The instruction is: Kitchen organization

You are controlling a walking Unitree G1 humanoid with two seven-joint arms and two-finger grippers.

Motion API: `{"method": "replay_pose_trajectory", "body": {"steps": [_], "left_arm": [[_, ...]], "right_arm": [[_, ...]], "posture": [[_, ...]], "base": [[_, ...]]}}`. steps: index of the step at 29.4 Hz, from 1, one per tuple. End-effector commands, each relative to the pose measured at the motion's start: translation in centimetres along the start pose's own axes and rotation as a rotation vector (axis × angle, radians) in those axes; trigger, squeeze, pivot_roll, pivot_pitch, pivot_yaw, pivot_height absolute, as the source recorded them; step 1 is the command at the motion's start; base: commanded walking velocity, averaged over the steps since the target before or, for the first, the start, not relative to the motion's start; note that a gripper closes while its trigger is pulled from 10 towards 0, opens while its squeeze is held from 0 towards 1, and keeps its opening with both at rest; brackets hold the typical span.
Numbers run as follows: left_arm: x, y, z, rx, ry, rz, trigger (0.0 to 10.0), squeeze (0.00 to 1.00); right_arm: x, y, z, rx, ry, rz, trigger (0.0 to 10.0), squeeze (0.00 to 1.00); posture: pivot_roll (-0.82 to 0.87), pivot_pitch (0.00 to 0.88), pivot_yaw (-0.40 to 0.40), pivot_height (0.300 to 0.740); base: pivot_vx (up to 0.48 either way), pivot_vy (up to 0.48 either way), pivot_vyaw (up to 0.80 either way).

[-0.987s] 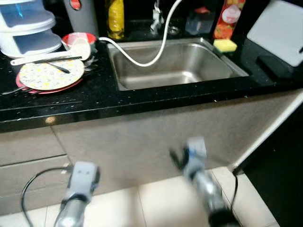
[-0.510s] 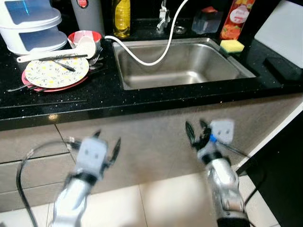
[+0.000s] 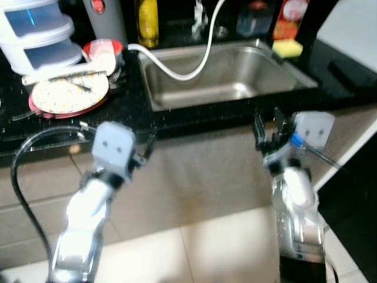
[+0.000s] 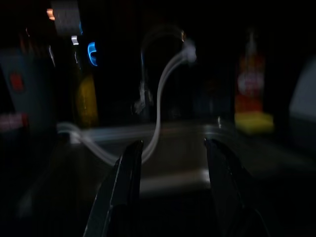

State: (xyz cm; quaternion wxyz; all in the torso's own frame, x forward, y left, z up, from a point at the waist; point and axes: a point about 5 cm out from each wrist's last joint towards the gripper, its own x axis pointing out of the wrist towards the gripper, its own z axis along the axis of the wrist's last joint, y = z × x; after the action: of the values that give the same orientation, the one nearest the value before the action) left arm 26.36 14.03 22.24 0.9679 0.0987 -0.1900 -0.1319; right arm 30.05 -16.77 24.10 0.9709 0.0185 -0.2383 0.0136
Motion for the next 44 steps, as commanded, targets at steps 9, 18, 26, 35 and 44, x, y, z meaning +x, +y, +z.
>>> {"method": "replay_pose_trajectory", "body": {"steps": [9,18,26,35,44], "left_arm": [[1.7,4.1,-1.2,-0.012,0.137,0.23,10.0,0.0],[0.8,3.8,-1.8,-0.092,0.147,0.255,10.0,0.0],[0.0,3.5,-1.9,-0.113,0.142,0.288,10.0,0.0],[-1.4,3.5,-1.6,-0.073,0.156,0.326,10.0,0.0],[-1.4,2.5,-1.8,-0.079,0.174,0.304,10.0,0.0]], "right_arm": [[3.9,0.0,-0.3,0.043,0.048,-0.013,10.0,0.0],[3.7,3.8,-0.7,0.103,0.082,0.19,10.0,0.0],[2.8,4.0,-2.3,0.083,0.143,0.23,10.0,0.0],[3.2,5.0,-2.7,0.112,0.172,0.274,10.0,0.0],[2.6,3.8,-3.4,0.103,0.196,0.235,10.0,0.0]], "posture": [[-0.02,0.0,0.067,0.74],[0.0,0.0,0.041,0.74],[0.03,0.0,0.023,0.74],[0.09,0.003,-0.016,0.74],[0.07,0.0,0.025,0.74]], "base": [[0.0,0.0,0.0],[0.0,0.0,0.0],[0.0,0.0,0.0],[0.0,0.0,0.0],[0.0,0.0,0.0]]}}
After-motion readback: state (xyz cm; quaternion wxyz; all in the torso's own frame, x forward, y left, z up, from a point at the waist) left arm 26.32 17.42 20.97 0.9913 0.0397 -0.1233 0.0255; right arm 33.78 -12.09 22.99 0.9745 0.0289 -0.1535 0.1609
